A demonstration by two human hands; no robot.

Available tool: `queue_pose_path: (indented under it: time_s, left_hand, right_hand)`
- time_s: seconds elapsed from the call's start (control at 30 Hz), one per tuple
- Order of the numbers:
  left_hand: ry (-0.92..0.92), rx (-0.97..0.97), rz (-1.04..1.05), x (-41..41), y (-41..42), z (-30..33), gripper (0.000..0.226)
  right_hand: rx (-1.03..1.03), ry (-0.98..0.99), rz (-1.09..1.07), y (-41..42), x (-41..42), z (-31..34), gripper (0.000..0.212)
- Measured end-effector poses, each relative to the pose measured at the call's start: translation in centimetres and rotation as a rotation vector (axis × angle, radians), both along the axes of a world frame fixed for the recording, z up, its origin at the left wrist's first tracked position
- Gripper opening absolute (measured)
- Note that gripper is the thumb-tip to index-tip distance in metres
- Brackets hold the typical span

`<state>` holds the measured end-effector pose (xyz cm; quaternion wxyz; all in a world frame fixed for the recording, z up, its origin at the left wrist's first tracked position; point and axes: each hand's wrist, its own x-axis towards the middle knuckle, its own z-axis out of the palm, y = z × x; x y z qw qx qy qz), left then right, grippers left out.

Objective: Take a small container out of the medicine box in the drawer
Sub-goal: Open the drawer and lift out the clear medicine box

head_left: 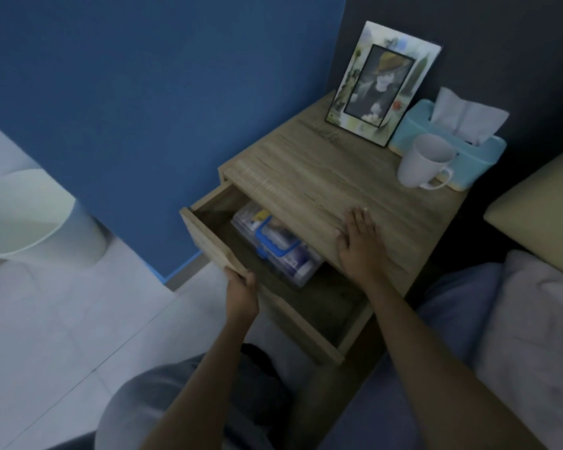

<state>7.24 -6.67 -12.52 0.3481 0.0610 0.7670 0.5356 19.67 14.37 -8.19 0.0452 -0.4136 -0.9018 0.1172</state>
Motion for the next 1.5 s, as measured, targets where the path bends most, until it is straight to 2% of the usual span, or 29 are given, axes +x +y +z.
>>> queue_pose_path:
  time_s: [0.3,0.43,0.5,0.57,0.63,0.7,0.77,0.83,0.9,0.97,1.07,1.13,1.33,1.5]
  left_hand:
    - [0.054,0.024,0.008,0.2,-5.3,-0.6,0.047]
    - [0.055,0.056,0.094,0.3,-6.0,0.2,0.047]
    - [0.244,0.011,0.178,0.0,-5.8,1.5,0.06]
    - [0.541,-0.041,0.199,-1.0,-5.0,3.3,0.064]
    - [0.738,-0.024,0.088,-3.0,-3.7,4.9,0.056]
    - [0.81,-0.077,-0.081,-5.6,-1.6,5.6,0.046]
    - [0.815,-0.193,-0.254,-7.9,0.6,5.6,0.04]
    - [0.792,-0.319,-0.405,-9.6,2.4,5.1,0.044]
    - [0.727,-0.423,-0.485,-11.0,3.3,4.4,0.05]
    - [0.563,-0.474,-0.497,-12.1,3.8,3.8,0.054]
    - [0.186,-0.371,-0.412,-13.1,4.2,3.2,0.049]
    - [0.084,-0.315,-0.358,-13.2,4.3,3.1,0.045]
    - [0.145,-0.266,-0.376,-13.6,3.1,4.6,0.035]
    - [0.428,-0.299,-0.368,-13.7,0.2,8.4,0.046]
  right_hand:
    - [0.025,0.003,-0.007,0.1,0.0,-0.4,0.059]
    - [0.008,0.018,-0.038,-0.2,-0.1,0.0,0.056]
    - [-0.022,0.167,-0.158,-1.9,-0.2,0.6,0.055]
    - [-0.043,0.373,-0.28,-5.5,-0.4,1.0,0.057]
    - [-0.128,0.534,-0.3,-10.6,-0.8,1.0,0.062]
    - [-0.275,0.633,-0.323,-15.0,-1.5,0.3,0.066]
    - [-0.433,0.752,-0.418,-17.5,-2.6,-0.6,0.069]
    - [-0.577,0.874,-0.554,-18.0,-3.8,-1.4,0.07]
    - [-0.672,0.903,-0.717,-17.3,-5.0,-2.3,0.067]
    - [-0.822,0.939,-0.854,-16.6,-5.7,-3.4,0.065]
    - [-1.011,0.994,-0.897,-16.6,-6.3,-4.4,0.059]
    - [-1.053,1.031,-0.898,-16.7,-6.5,-4.5,0.054]
    - [-1.124,1.048,-0.926,-17.5,-6.4,-2.3,0.047]
    - [-1.164,0.983,-0.846,-18.7,-5.9,1.8,0.045]
